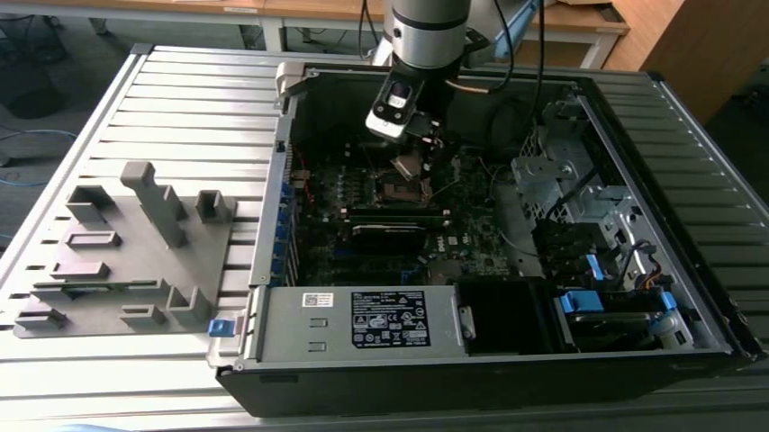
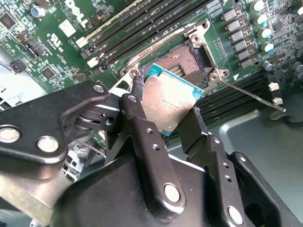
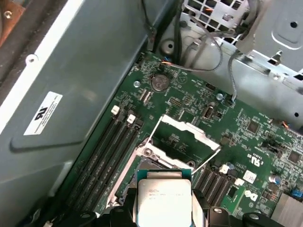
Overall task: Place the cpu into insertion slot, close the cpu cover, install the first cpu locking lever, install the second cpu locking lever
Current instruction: 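Place the cpu into insertion slot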
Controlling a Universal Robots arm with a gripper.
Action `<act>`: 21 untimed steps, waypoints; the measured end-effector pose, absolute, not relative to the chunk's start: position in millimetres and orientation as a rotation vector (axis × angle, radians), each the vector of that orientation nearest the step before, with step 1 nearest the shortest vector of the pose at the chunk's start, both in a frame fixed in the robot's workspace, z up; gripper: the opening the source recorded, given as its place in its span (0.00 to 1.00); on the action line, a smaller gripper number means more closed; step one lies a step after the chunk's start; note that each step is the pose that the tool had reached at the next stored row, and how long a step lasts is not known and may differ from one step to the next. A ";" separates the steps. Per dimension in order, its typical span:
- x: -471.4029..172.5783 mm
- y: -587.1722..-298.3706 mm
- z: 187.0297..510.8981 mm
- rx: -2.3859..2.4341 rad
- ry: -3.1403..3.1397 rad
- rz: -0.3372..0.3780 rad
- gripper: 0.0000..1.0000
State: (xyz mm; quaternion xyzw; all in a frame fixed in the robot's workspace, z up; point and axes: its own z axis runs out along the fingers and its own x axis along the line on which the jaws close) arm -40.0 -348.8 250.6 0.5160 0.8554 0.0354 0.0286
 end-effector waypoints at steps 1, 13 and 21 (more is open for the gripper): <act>-40.0 -348.7 250.4 1.615 2.625 0.109 0.54; -40.0 -348.8 249.2 1.888 2.427 0.098 0.54; -40.0 -348.7 249.0 1.952 2.374 0.095 0.54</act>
